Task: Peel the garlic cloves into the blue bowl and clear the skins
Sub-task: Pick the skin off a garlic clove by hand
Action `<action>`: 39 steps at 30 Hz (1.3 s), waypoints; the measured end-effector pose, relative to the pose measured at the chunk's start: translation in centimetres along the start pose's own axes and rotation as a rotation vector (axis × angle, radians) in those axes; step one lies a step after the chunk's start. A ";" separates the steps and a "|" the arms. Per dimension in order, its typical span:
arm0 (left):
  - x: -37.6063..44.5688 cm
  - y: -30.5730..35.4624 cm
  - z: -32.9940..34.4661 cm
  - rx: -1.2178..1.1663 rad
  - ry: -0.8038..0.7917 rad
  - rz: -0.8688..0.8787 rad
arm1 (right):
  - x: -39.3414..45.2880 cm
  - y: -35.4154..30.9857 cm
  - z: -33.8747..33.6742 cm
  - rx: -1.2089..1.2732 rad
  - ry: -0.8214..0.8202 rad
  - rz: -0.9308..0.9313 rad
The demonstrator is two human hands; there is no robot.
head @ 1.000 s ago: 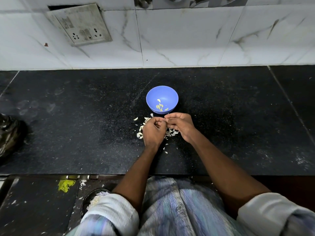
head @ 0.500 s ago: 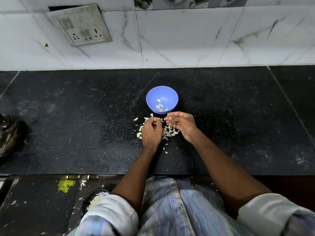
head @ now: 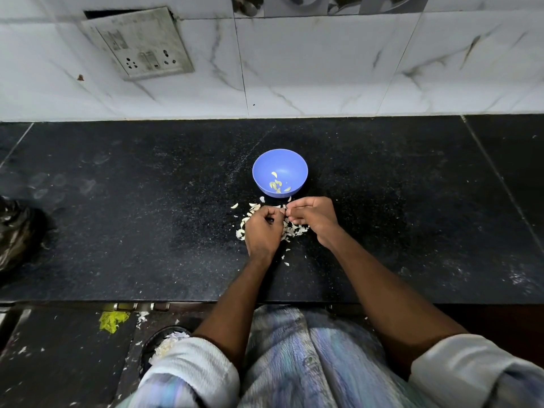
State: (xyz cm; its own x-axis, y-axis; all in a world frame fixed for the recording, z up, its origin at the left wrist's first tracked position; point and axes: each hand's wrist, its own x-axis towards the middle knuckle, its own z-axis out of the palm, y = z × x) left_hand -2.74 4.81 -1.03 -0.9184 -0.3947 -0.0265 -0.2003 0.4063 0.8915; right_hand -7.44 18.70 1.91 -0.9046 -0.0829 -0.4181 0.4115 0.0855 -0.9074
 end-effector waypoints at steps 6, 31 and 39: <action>-0.3 0.0 0.0 0.027 -0.031 -0.016 | 0.5 0.3 0.0 -0.311 0.115 -0.165; 3.2 -0.5 -3.1 -0.050 0.004 0.073 | 1.5 -4.1 5.1 -0.538 0.340 -0.578; 3.0 -3.8 -6.3 -0.010 0.137 0.007 | 0.6 -1.1 8.6 -0.950 -0.162 -0.402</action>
State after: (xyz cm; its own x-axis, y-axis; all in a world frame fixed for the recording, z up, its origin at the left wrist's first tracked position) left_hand -2.61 -3.05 -1.62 -0.8646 -0.5008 0.0413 -0.1898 0.4016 0.8959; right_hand -7.50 9.98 2.27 -0.9009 -0.4044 -0.1577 -0.2365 0.7620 -0.6029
